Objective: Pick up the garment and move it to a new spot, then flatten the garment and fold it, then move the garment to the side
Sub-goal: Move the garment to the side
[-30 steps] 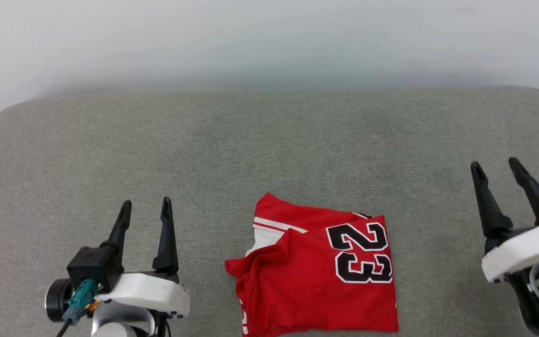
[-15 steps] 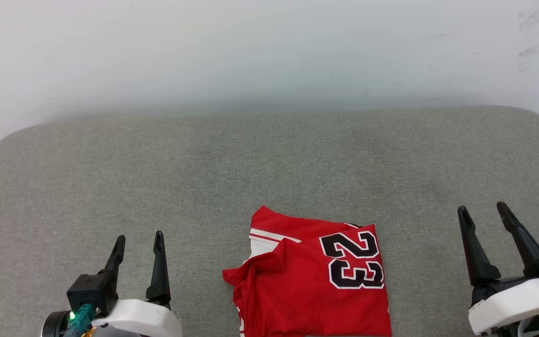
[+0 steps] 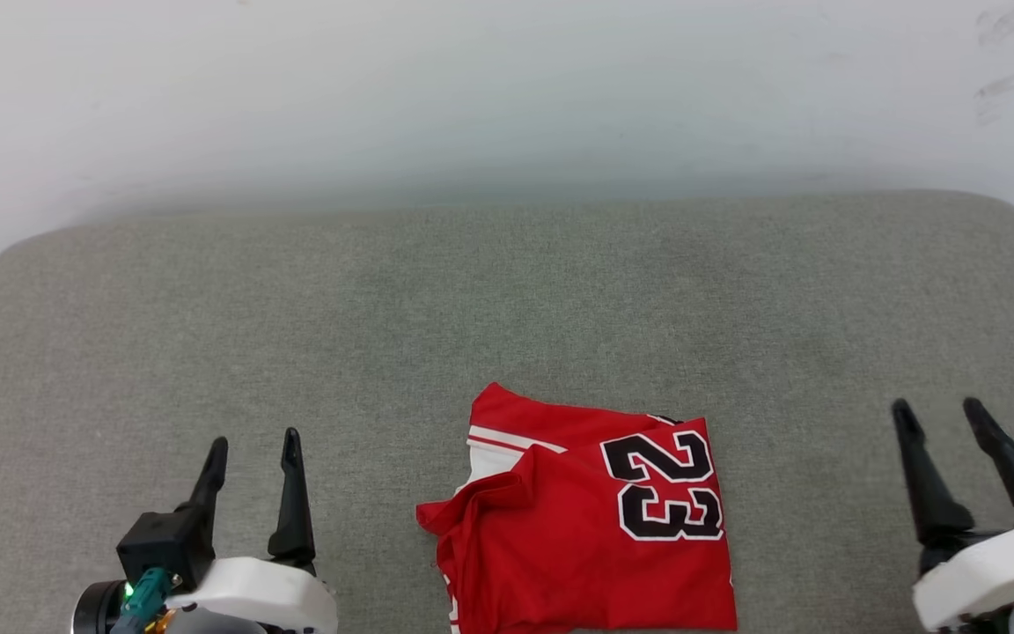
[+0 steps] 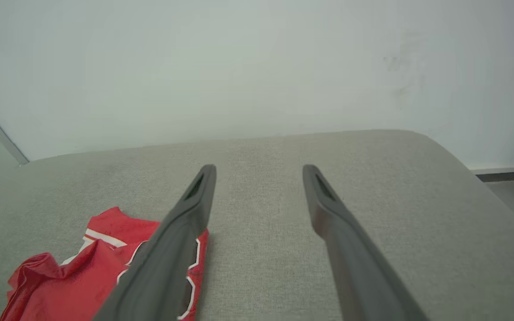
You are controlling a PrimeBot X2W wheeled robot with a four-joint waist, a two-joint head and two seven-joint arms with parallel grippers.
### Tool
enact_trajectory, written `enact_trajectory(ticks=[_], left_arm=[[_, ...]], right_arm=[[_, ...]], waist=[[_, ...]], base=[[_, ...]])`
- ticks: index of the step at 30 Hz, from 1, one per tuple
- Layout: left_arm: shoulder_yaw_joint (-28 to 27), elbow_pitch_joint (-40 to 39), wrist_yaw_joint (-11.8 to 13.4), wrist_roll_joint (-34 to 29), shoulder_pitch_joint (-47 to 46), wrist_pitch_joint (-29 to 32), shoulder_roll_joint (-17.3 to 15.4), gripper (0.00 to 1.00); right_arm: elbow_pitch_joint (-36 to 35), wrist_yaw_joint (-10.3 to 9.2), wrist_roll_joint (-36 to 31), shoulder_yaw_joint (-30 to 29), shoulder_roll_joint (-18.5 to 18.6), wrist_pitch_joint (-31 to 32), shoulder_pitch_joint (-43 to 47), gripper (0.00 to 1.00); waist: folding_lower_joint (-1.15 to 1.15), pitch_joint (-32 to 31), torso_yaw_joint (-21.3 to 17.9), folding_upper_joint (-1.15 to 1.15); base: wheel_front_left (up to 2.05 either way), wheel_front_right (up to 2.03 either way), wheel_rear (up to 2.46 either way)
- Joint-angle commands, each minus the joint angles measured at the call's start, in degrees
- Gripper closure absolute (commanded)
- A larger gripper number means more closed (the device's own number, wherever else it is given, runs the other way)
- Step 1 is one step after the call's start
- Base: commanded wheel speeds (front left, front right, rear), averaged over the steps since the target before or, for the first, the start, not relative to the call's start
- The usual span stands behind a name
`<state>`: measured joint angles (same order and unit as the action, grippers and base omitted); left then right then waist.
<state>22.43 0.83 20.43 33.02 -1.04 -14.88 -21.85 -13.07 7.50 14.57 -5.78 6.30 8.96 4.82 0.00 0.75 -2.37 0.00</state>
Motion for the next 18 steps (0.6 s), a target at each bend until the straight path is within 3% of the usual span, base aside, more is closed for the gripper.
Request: enact_trajectory(ticks=[1,7,12,18], left_arm=[[-0.26,-0.17,0.08,-0.38,-0.72,-0.3,0.07,0.0],[-0.95,-0.76,-0.27,-1.35,-2.48,-0.36,0.75,0.0],[-1.18,-0.98,-1.2,-2.53,-4.35,-0.4,1.97,0.0],[-1.47,-0.62,-2.18,-3.74,-5.39,-0.41,3.61,0.0]], right_arm=[[0.78,-0.03,1.81,-1.78,0.24,1.64,0.42,0.0],[8.69,-0.02,13.17,-8.24,4.61,11.06,-2.41,0.0],[18.17,-0.02,22.41,-8.32,7.58,21.88,-4.78,0.0],[26.77,-0.02,32.81,-5.28,3.78,31.12,-7.72,0.0]], waist=[[0.0,0.36,0.02,0.0],[0.0,2.31,1.18,0.0],[0.0,4.0,3.36,0.0],[0.0,5.31,6.46,0.0]], base=[[0.0,0.0,0.0],[0.0,0.0,0.0],[0.0,0.0,0.0],[0.0,0.0,0.0]])
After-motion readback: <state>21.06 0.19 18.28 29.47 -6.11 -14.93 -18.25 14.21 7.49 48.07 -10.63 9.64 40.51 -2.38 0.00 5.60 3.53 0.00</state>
